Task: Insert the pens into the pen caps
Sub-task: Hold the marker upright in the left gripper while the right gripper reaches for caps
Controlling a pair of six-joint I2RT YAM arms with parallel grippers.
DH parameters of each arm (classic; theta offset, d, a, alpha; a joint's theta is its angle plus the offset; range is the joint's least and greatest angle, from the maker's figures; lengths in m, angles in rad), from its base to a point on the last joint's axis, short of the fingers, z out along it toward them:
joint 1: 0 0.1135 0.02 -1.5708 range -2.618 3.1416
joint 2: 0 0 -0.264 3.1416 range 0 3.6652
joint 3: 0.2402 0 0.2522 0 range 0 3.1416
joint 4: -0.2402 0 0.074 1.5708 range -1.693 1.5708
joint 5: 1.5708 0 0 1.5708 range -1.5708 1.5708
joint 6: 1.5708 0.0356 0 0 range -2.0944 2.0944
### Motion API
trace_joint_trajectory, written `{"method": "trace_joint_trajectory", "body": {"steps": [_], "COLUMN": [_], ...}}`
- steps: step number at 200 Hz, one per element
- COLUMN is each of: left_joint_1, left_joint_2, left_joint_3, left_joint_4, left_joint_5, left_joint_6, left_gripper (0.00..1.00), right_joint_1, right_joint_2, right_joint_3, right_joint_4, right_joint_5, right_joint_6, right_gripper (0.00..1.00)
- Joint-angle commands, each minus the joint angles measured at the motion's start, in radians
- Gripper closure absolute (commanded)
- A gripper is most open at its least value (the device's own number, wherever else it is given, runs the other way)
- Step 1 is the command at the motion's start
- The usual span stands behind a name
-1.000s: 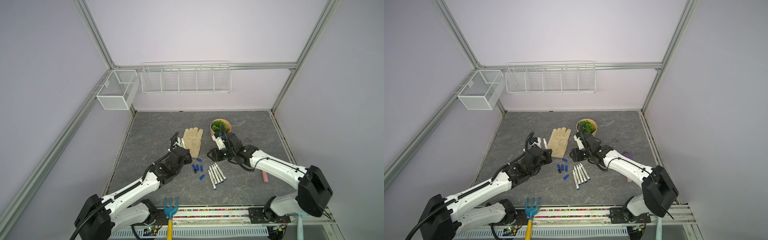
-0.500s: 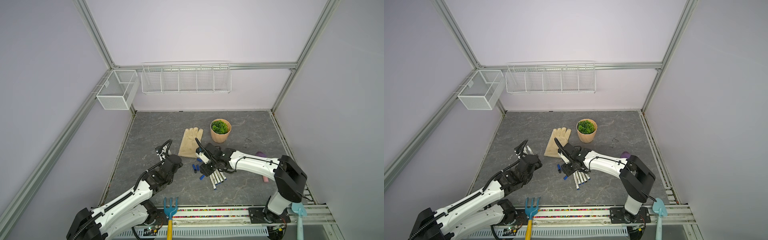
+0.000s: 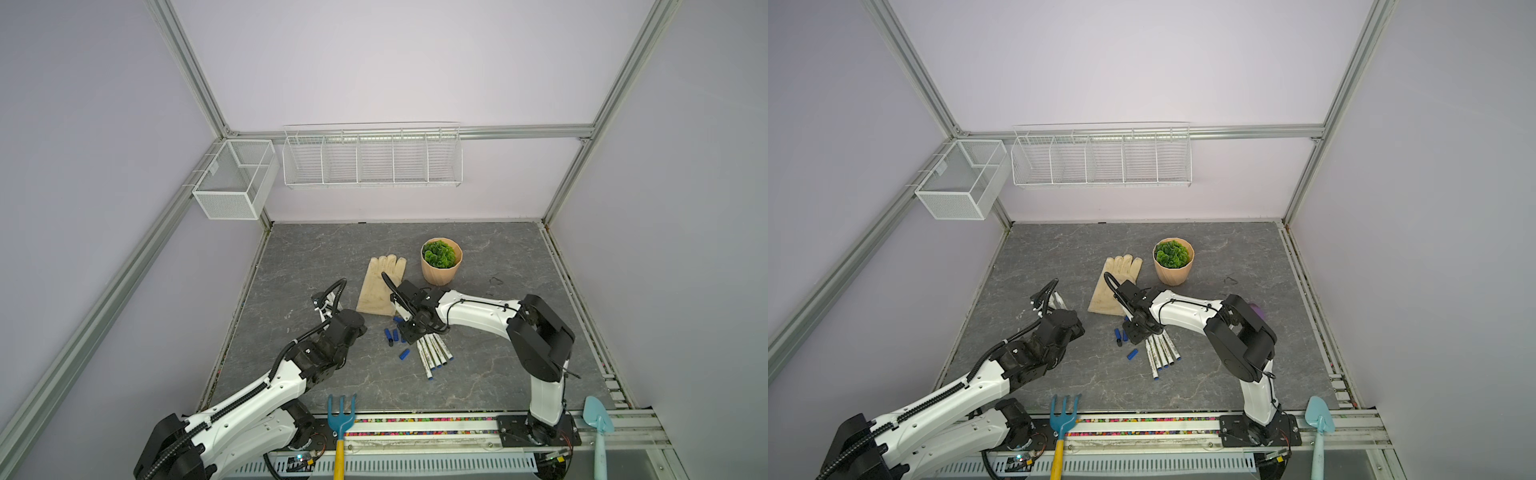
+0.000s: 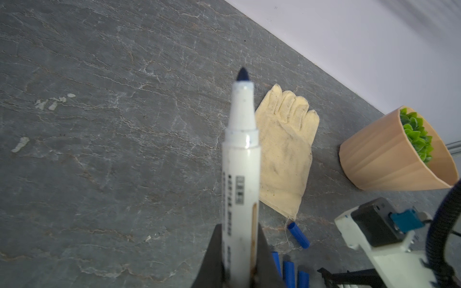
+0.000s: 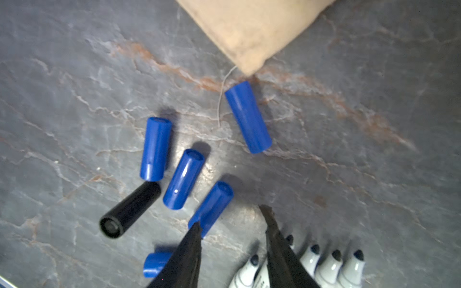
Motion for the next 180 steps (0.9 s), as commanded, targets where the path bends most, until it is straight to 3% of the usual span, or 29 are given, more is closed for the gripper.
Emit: {"method": "trace_joint_trajectory", "body": {"steps": [1,114,180], "left_joint_1": [0.005,0.005,0.005], "left_joint_2": [0.008,0.044,0.074], "left_joint_3": [0.033,0.046,0.055], "left_joint_4": [-0.027,-0.019,-0.005], "left_joint_5": [-0.006,0.022,0.039], "left_joint_6": [0.003,0.019,0.021], "left_gripper": [1.0,1.0,1.0], "right_joint_1": [-0.007,-0.004,0.001], "right_joint_2": [0.024,0.061,-0.009], "right_joint_3": [0.025,0.046,0.007], "right_joint_4": [-0.016,-0.005,0.054], "right_joint_5": [-0.017,-0.05,-0.041], "right_joint_6": [0.023,0.024,0.017], "right_gripper": [0.57,0.6,0.58]}}
